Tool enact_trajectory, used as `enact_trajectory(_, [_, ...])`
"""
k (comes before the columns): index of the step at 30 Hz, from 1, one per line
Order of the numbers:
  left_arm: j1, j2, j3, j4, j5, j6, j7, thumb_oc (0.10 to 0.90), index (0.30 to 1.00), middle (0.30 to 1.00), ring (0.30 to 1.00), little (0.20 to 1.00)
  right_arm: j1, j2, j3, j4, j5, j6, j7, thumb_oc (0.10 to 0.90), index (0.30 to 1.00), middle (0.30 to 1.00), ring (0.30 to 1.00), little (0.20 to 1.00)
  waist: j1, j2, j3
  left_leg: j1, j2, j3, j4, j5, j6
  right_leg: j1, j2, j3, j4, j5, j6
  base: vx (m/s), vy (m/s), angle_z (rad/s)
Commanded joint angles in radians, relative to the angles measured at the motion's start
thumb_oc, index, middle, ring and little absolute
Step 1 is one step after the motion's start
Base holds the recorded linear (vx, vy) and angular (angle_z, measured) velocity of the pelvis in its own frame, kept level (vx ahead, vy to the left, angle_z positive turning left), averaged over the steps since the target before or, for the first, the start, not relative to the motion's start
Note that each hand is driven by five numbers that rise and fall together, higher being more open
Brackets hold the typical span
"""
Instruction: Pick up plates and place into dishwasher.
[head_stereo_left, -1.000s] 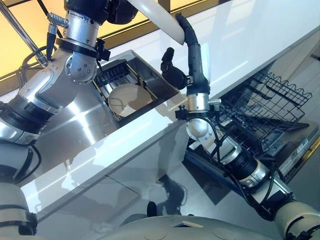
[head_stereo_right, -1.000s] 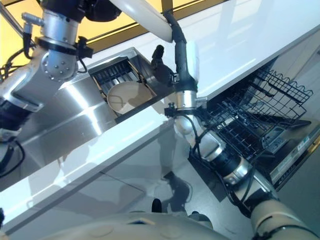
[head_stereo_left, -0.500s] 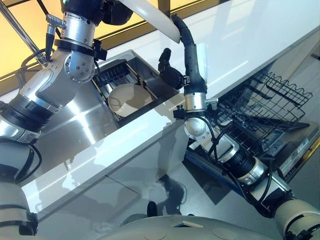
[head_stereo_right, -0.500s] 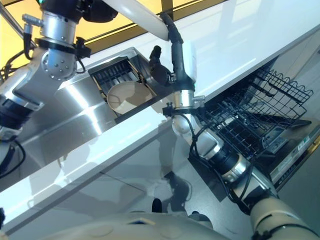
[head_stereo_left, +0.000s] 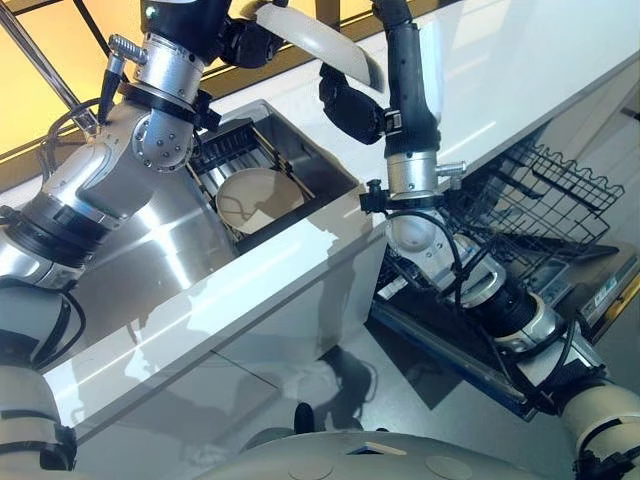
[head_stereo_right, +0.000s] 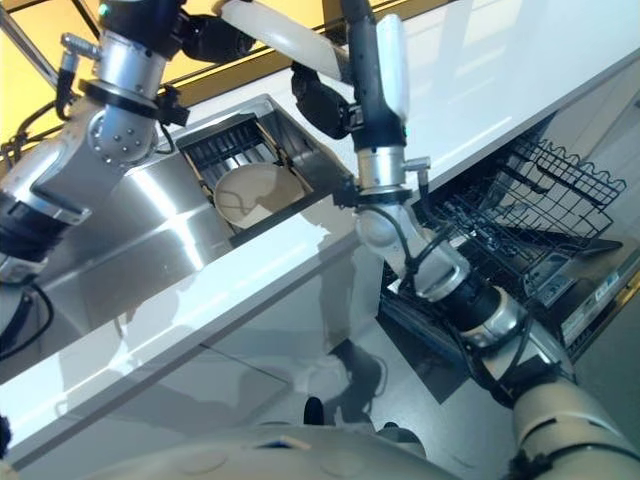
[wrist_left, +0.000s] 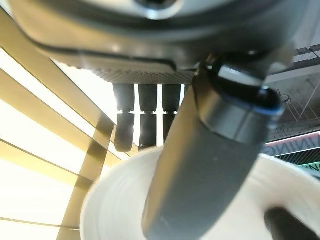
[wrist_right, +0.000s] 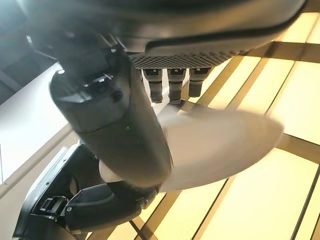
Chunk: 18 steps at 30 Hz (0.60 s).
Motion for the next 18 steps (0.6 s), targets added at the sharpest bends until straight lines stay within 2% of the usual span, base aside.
enact_trajectory(1, [-0.003,-0.006,0.111,0.042,0.042,-0.029,-0.010,0.100,0.300,0.300,0.300,0.200,-0.125,-0.009,-0.078,-0.100,0.074,-0.084,0.126,0.800,0.900,0.900,0.900,0.900,0.021,-0.036,-0.097,0.047,-0.050,-0.023,0.001,-0.090,0.010,-0.072,0.050,0.005,0.018,0.103,0.003,0.00,0.000,0.00])
enact_trajectory(4, [0.010,-0.010,0.107,0.046,0.052,-0.038,-0.024,0.100,0.300,0.300,0.300,0.200,-0.123,-0.040,-0.084,-0.095,0.118,-0.067,0.234,0.800,0.900,0.900,0.900,0.900,0.017,-0.042,-0.100,0.047,-0.049,-0.018,0.001,-0.088,0.009,-0.070,0.049,-0.002,0.014,0.106,0.003,0.00,0.000,0.00])
enact_trajectory(6, [0.015,-0.009,0.111,0.041,0.053,-0.041,-0.031,0.100,0.300,0.300,0.300,0.200,-0.120,-0.058,-0.090,-0.083,0.140,-0.054,0.292,0.638,0.761,0.761,0.761,0.738,0.015,-0.045,-0.103,0.047,-0.048,-0.015,0.001,-0.087,0.009,-0.070,0.048,-0.003,0.013,0.108,0.003,0.00,0.000,0.00])
enact_trajectory(7, [0.015,-0.008,0.113,0.039,0.053,-0.042,-0.034,0.100,0.300,0.300,0.300,0.200,-0.119,-0.068,-0.091,-0.077,0.151,-0.050,0.310,0.149,0.342,0.342,0.342,0.249,0.014,-0.047,-0.104,0.048,-0.047,-0.014,0.001,-0.086,0.008,-0.070,0.048,-0.004,0.013,0.108,0.003,0.00,0.000,0.00])
enact_trajectory(8, [0.017,-0.007,0.117,0.037,0.051,-0.044,-0.037,0.100,0.300,0.300,0.300,0.200,-0.114,-0.081,-0.096,-0.071,0.154,-0.047,0.327,0.100,0.300,0.300,0.300,0.200,0.013,-0.049,-0.104,0.048,-0.046,-0.013,0.001,-0.086,0.008,-0.070,0.049,-0.004,0.013,0.109,0.003,0.00,0.000,0.00])
enact_trajectory(11, [0.027,-0.003,0.129,0.021,0.056,-0.042,-0.034,0.100,0.300,0.300,0.300,0.200,-0.092,-0.111,-0.119,-0.054,0.151,-0.033,0.357,0.100,0.300,0.300,0.300,0.200,0.007,-0.052,-0.105,0.047,-0.044,-0.012,0.001,-0.085,0.010,-0.069,0.051,-0.003,0.015,0.107,0.001,0.00,0.000,0.00])
enact_trajectory(18, [0.064,-0.005,0.176,-0.012,0.082,-0.040,-0.031,0.100,0.300,0.300,0.300,0.200,-0.031,-0.114,-0.170,-0.057,0.047,-0.016,0.361,0.100,0.300,0.300,0.300,0.200,0.002,-0.050,-0.096,0.050,-0.046,-0.017,0.001,-0.089,0.012,-0.067,0.053,-0.004,0.019,0.104,-0.001,0.00,0.000,0.00])
